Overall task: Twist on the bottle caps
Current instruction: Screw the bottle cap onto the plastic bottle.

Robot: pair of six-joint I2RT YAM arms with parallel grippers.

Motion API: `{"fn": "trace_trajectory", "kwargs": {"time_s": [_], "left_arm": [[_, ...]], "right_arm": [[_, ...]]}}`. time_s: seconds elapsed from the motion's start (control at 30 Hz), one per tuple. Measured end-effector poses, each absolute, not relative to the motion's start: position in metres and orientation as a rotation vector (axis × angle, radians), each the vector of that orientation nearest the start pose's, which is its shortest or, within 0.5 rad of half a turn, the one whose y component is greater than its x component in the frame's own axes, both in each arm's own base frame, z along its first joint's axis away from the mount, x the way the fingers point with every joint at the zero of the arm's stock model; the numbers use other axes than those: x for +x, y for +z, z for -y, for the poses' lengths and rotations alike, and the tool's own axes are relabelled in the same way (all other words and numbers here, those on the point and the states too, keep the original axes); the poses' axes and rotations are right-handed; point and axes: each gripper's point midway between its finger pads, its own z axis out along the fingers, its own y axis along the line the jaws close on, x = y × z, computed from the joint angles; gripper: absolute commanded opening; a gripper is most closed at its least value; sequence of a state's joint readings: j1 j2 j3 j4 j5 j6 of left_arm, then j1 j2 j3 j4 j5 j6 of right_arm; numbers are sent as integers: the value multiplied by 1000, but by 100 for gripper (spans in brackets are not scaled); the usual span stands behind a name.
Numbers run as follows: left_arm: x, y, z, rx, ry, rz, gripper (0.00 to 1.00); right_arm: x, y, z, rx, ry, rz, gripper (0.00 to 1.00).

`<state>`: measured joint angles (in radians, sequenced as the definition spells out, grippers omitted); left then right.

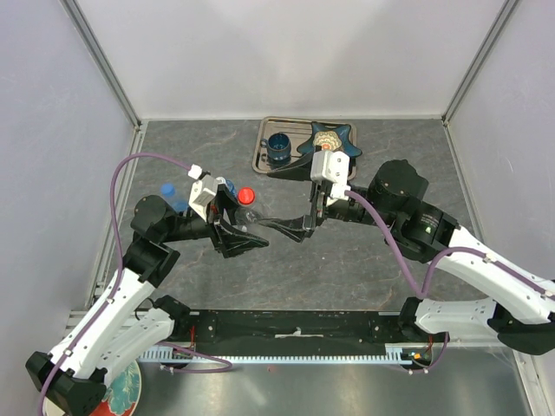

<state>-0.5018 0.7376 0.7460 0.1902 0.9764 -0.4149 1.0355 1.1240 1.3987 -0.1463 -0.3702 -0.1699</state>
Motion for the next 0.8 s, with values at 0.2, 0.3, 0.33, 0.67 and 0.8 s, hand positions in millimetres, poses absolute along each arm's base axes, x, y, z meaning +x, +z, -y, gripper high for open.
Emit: {"fn": "trace_trajectory", "kwargs": {"time_s": [0.2, 0.3, 0.33, 0.67, 0.8], "left_arm": [[128, 347, 247, 944, -1396, -1329, 2], [125, 346, 247, 956, -1408, -1327, 2], [124, 346, 247, 958, -1410, -1327, 2], [122, 346, 248, 966, -1420, -1326, 2], [122, 346, 248, 965, -1421, -1327, 2]], "right_arm": [[141, 471, -352, -1104, 966, -999, 92], [142, 469, -357, -1113, 973, -988, 91], [142, 467, -360, -1123, 979, -988, 91], [144, 455, -376, -1161, 1002, -988, 89], [145, 456, -380, -1155, 1005, -973, 85]]}}
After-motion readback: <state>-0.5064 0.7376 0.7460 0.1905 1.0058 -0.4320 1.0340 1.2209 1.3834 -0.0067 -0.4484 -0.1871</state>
